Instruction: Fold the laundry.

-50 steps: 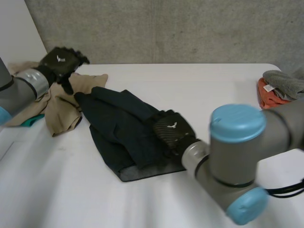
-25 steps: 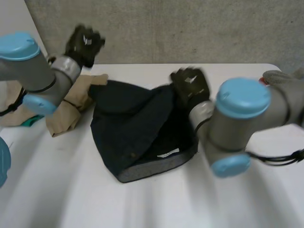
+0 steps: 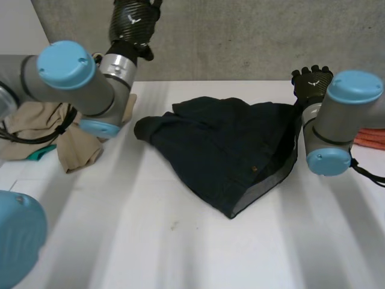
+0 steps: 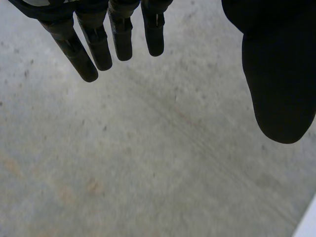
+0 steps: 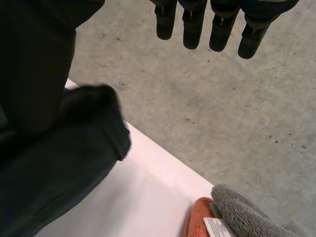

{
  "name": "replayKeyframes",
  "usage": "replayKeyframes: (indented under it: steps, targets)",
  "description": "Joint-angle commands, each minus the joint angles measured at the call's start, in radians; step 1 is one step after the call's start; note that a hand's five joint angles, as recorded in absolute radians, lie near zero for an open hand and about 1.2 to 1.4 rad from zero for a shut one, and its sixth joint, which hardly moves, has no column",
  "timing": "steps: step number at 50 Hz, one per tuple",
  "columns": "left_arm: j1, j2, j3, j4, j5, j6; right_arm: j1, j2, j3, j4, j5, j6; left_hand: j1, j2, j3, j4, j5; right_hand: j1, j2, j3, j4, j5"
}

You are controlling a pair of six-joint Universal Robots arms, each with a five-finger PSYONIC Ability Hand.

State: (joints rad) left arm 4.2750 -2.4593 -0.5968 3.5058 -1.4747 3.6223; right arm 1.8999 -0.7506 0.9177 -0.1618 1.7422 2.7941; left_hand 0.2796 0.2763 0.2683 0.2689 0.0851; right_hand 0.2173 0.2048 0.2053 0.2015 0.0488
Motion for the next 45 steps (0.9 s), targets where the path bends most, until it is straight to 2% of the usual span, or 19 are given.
replayKeyframes:
  steps: [1, 7, 12, 16, 18, 22, 26, 30, 33, 36, 37, 40, 45]
  targets:
    - [0.094, 0.103, -0.176, -0.071, 0.097, -0.004, 0.028, -0.252, 0.148, 0.184, -0.020, 0.021, 0.004, 0.008, 0.016, 0.015, 0.024, -0.043, -0.030, -0.031, -0.027, -0.049]
    - [0.164, 0.141, -0.239, -0.186, 0.166, -0.004, 0.103, -0.334, 0.240, 0.327, -0.021, 0.123, 0.028, 0.031, 0.039, 0.038, 0.048, -0.043, -0.030, -0.031, -0.027, -0.049]
    - [0.207, 0.186, -0.294, -0.255, 0.175, -0.010, 0.201, -0.359, 0.335, 0.435, -0.096, 0.280, 0.037, 0.040, 0.048, 0.047, 0.057, -0.043, -0.030, -0.031, -0.027, -0.049]
    - [0.221, 0.218, -0.345, -0.258, 0.175, -0.024, 0.267, -0.323, 0.395, 0.452, -0.171, 0.364, 0.034, 0.037, 0.045, 0.044, 0.054, 0.065, 0.078, 0.077, 0.081, 0.059]
    - [0.224, 0.230, -0.363, -0.252, 0.175, -0.031, 0.294, -0.300, 0.409, 0.444, -0.181, 0.389, 0.034, 0.037, 0.045, 0.044, 0.054, 0.081, 0.093, 0.093, 0.096, 0.075]
    - [0.229, 0.247, -0.397, -0.234, 0.175, -0.053, 0.340, -0.224, 0.420, 0.389, -0.142, 0.423, 0.037, 0.040, 0.048, 0.047, 0.057, 0.113, 0.125, 0.125, 0.128, 0.107]
    - [0.229, 0.261, -0.420, -0.234, 0.169, -0.067, 0.379, -0.165, 0.420, 0.325, -0.043, 0.435, 0.060, 0.063, 0.071, 0.071, 0.080, 0.171, 0.184, 0.183, 0.187, 0.165]
    - [0.230, 0.273, -0.443, -0.232, 0.168, -0.076, 0.401, -0.138, 0.420, 0.279, 0.020, 0.435, 0.072, 0.075, 0.083, 0.082, 0.092, 0.207, 0.219, 0.219, 0.222, 0.201]
    - [0.227, 0.281, -0.455, -0.228, 0.168, -0.082, 0.409, -0.124, 0.417, 0.249, 0.040, 0.433, 0.072, 0.075, 0.083, 0.082, 0.092, 0.344, 0.357, 0.356, 0.360, 0.338]
    - [0.223, 0.287, -0.466, -0.228, 0.168, -0.091, 0.409, -0.102, 0.415, 0.191, 0.051, 0.429, 0.072, 0.075, 0.083, 0.082, 0.092, 0.708, 0.720, 0.720, 0.723, 0.702]
    - [0.218, 0.290, -0.474, -0.228, 0.168, -0.097, 0.410, -0.099, 0.414, 0.165, 0.053, 0.424, 0.075, 0.078, 0.086, 0.085, 0.095, 1.124, 1.137, 1.136, 1.140, 1.118]
    - [0.213, 0.299, -0.485, -0.232, 0.168, -0.108, 0.410, -0.110, 0.420, 0.140, 0.056, 0.407, 0.078, 0.081, 0.089, 0.088, 0.098, 1.179, 1.191, 1.191, 1.195, 1.173]
    - [0.194, 0.344, -0.534, -0.258, 0.160, -0.140, 0.400, -0.262, 0.472, 0.056, 0.056, 0.346, 0.113, 0.116, 0.124, 0.123, 0.133, 1.179, 1.191, 1.191, 1.195, 1.173]
